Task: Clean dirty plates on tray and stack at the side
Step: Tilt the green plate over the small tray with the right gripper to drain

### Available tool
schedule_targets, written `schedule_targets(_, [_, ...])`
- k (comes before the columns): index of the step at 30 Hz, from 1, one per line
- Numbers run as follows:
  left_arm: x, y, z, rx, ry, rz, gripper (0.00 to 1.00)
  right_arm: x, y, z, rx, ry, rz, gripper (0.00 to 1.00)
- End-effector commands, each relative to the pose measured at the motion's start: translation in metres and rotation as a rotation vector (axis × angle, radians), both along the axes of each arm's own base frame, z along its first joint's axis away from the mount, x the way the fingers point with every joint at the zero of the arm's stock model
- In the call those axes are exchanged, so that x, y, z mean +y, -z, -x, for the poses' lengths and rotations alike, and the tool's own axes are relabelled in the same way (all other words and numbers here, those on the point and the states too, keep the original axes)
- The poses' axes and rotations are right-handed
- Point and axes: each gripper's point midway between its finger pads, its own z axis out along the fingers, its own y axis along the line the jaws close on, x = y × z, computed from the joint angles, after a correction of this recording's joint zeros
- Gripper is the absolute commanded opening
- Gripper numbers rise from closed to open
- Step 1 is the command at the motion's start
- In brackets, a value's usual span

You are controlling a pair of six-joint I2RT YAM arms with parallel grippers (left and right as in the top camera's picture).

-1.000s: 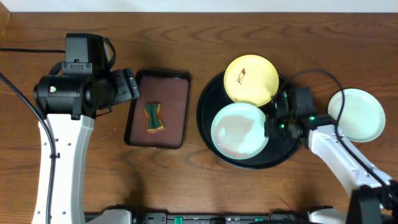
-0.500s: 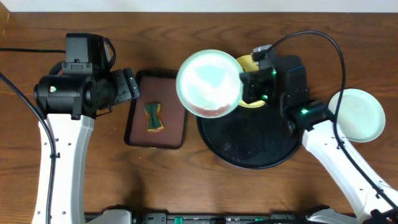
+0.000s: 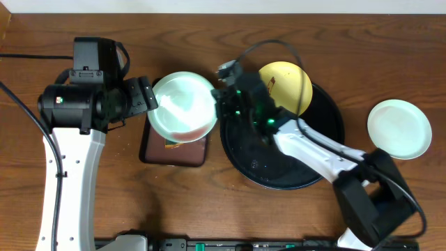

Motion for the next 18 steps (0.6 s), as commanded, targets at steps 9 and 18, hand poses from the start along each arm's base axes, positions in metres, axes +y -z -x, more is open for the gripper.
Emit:
schedule_targets(9, [0.001,-0.006,-0.001,-0.015,0.003,0.000,0.87,0.023,-0.071,-0.009,-0.544,-0.060,0.469,0.01])
schedule_targets(18, [0.001,-0.006,-0.001,-0.015,0.003,0.000,0.87,0.012,-0.102,-0.001,-0.665,0.023,0.608,0.01])
